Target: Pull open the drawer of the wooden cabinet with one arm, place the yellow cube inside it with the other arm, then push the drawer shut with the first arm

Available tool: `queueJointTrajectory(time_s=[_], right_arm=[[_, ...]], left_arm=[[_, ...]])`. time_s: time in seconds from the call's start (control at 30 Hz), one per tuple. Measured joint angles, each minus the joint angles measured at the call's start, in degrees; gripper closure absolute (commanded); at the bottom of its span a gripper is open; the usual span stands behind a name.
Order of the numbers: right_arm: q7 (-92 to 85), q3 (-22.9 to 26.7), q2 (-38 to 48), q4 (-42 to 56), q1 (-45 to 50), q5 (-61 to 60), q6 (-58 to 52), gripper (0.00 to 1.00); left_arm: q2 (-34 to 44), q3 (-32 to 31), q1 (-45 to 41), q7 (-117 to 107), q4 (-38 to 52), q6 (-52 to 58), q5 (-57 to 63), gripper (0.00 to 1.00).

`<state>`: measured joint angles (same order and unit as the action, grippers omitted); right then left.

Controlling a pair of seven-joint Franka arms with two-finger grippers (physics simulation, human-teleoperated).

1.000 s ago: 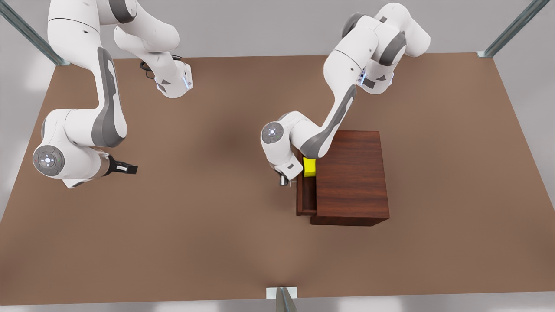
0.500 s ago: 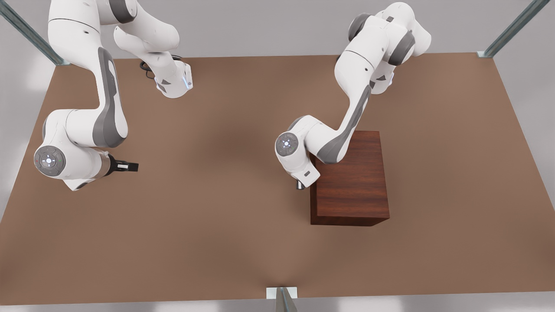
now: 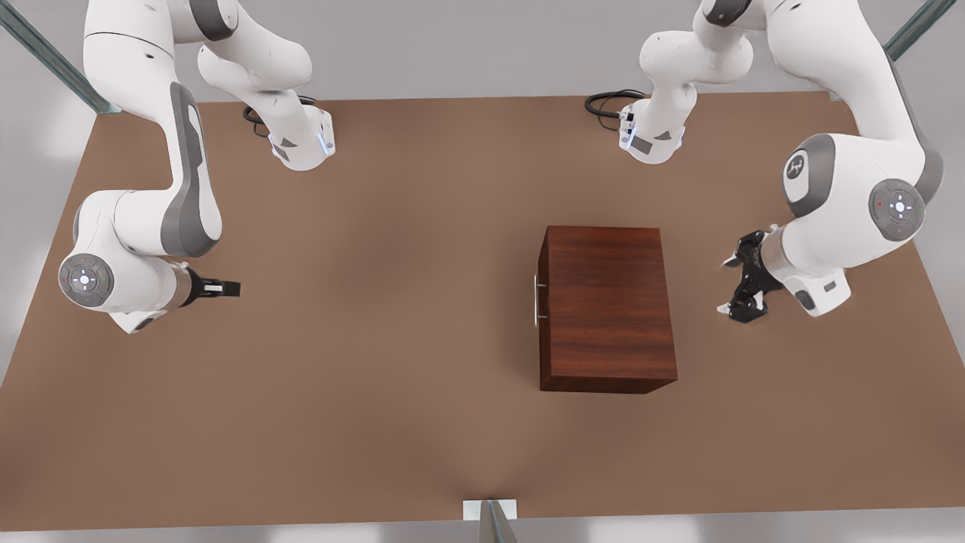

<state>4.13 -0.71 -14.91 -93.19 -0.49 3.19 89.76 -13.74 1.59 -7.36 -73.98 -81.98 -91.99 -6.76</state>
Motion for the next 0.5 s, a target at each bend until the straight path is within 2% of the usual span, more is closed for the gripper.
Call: queueJointTrajectory(time_s=[0.23,0.5], right_arm=[[-0.73,0.0,-0.24,0.53,-0.07,0.02,-0.08,0.0],[-1.28,0.0,-0.7,0.96,-0.04,0.08,-0.7,0.0]], left_arm=[[0.58,-0.09,-0.39,28.03,-0.67,-1.88,-0.19,0.0],[0.33,-0.26,-0.43,48.65,-0.5,-2.74,-0.22,0.0]])
